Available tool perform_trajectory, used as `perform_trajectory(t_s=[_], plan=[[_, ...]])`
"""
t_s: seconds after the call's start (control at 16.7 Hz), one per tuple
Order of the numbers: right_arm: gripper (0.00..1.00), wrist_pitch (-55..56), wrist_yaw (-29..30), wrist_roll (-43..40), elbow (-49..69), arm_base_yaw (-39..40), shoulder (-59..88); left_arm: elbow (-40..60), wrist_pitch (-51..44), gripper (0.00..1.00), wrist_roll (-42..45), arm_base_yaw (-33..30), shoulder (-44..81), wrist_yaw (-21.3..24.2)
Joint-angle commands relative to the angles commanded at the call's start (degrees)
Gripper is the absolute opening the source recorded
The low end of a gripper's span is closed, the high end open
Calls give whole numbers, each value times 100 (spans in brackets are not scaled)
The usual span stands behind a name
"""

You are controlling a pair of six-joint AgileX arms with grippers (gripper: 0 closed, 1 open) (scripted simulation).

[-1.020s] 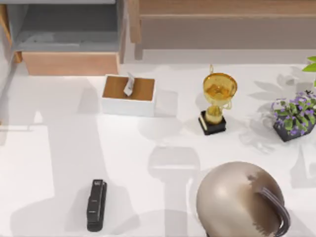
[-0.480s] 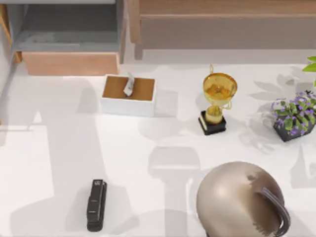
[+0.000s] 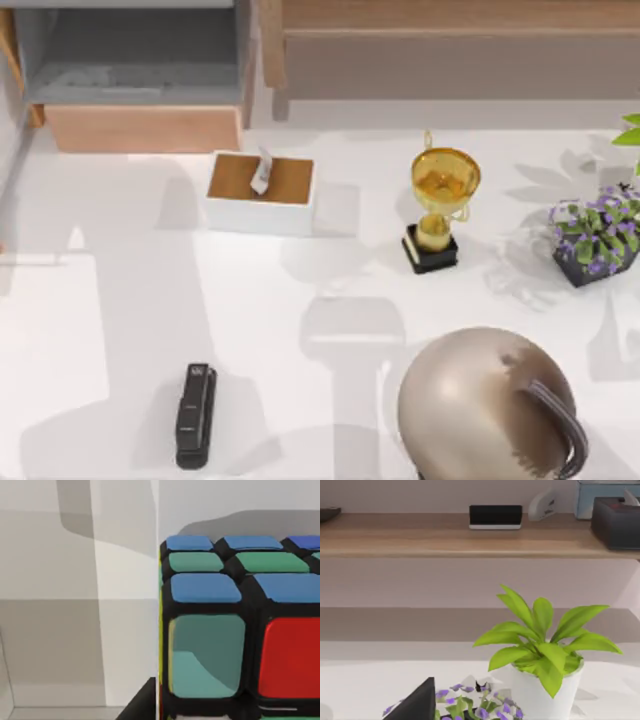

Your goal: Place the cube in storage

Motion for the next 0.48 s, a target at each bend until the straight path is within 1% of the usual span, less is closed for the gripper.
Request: perform_trajectory(t_s=[0.12,0.18,0.48], plan=[[100,0,0,0,0,0,0,0,0,98,0,0,0,0],[100,0,0,0,0,0,0,0,0,100,0,0,0,0],[100,0,0,0,0,0,0,0,0,100,0,0,0,0]])
